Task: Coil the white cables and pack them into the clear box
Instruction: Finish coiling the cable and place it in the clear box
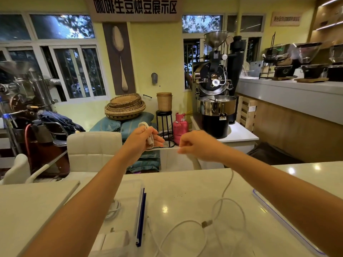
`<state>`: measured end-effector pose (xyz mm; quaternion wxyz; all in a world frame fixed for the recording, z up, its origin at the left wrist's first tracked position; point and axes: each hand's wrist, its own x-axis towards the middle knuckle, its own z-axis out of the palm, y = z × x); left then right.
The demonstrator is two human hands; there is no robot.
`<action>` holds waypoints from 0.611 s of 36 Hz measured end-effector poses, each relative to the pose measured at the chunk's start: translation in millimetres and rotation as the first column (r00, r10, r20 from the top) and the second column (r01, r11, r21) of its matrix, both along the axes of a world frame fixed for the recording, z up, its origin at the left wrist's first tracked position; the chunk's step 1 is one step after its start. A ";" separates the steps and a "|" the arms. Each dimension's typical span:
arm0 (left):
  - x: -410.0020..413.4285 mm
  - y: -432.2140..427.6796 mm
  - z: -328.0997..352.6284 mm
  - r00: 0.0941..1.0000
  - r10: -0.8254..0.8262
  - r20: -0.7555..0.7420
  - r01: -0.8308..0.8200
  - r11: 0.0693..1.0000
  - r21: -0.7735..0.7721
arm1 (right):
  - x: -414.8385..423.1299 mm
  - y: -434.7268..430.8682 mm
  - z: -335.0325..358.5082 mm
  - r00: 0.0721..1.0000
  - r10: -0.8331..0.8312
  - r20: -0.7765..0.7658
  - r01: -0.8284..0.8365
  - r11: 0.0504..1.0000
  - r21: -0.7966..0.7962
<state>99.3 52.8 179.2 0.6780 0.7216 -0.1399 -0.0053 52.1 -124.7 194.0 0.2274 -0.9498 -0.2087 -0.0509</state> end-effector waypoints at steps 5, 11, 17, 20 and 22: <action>-5.5 -2.9 -4.3 0.998 -0.055 -0.010 0.055 0.997 0.054 | -1.0 -5.7 27.0 0.968 -0.046 0.248 0.061 0.997 -0.052; -23.0 -12.8 -11.6 0.975 -0.215 -0.063 0.219 0.973 0.071 | -1.9 -9.2 45.2 0.920 -0.042 0.390 0.070 0.996 -0.058; -37.1 -23.5 -13.0 0.931 -0.358 -0.074 0.362 0.931 0.044 | 6.9 -11.7 51.2 0.924 -0.004 0.382 0.033 0.997 -0.070; -43.4 -28.1 -11.6 0.909 -0.409 -0.076 0.412 0.910 0.036 | 10.5 -13.3 55.4 0.932 0.004 0.362 0.020 0.998 -0.062; -46.9 -29.7 -10.1 0.900 -0.429 -0.077 0.432 0.901 0.029 | 13.2 -12.6 57.2 0.939 0.017 0.344 0.007 0.998 -0.068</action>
